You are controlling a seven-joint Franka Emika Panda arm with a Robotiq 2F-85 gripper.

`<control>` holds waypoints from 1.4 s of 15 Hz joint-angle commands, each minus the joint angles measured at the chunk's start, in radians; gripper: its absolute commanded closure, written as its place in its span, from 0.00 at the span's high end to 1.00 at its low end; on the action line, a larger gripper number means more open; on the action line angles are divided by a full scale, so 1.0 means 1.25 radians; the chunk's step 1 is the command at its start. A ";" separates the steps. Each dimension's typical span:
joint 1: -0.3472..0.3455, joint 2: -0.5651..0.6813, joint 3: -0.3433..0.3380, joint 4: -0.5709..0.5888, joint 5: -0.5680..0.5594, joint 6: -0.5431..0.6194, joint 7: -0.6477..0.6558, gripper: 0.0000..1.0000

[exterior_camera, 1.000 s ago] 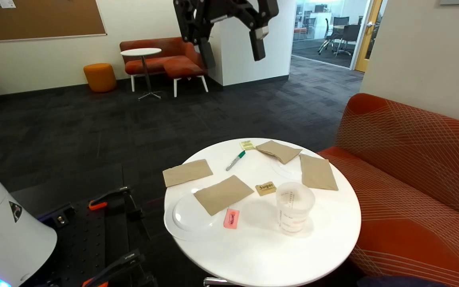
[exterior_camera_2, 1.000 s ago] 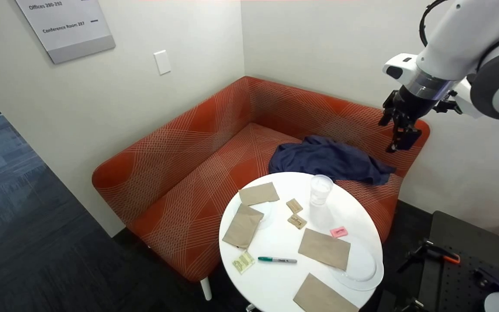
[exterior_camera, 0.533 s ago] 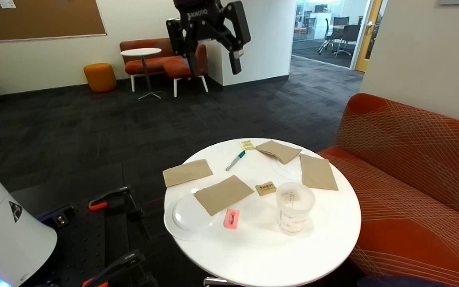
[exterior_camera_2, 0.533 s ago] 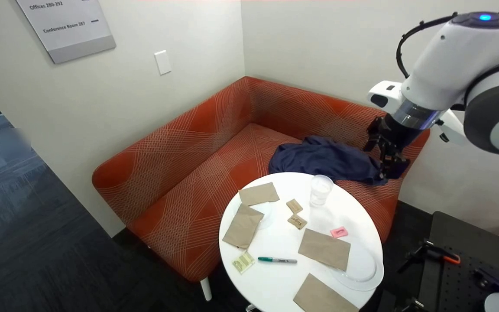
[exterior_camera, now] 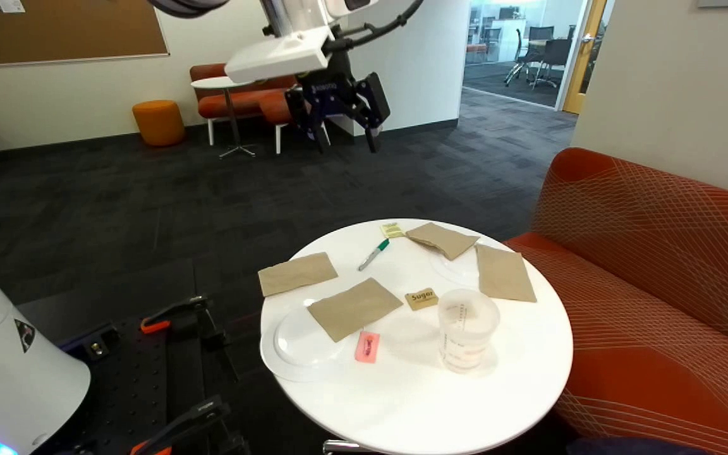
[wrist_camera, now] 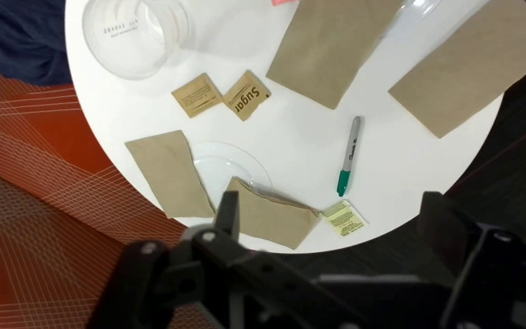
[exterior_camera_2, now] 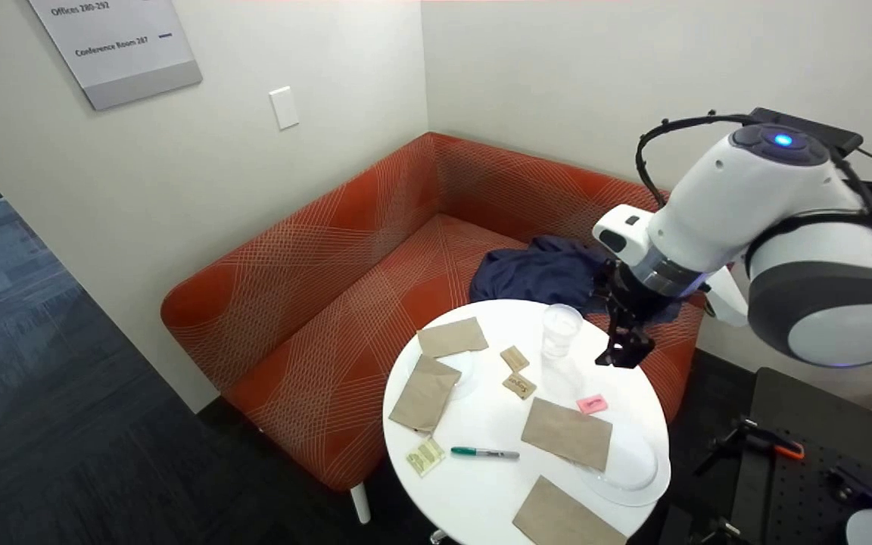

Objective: Put the marker in the cup

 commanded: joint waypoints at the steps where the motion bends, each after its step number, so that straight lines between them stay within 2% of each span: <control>1: -0.003 0.115 0.024 0.031 0.014 0.098 0.040 1.00; 8: -0.012 0.298 0.075 0.120 0.058 0.200 0.048 1.00; 11: -0.018 0.356 0.086 0.179 0.024 0.161 0.075 1.00; 16: -0.022 0.428 0.100 0.247 0.017 0.128 0.080 1.00; 21: -0.011 0.465 0.098 0.273 -0.001 0.102 0.115 1.00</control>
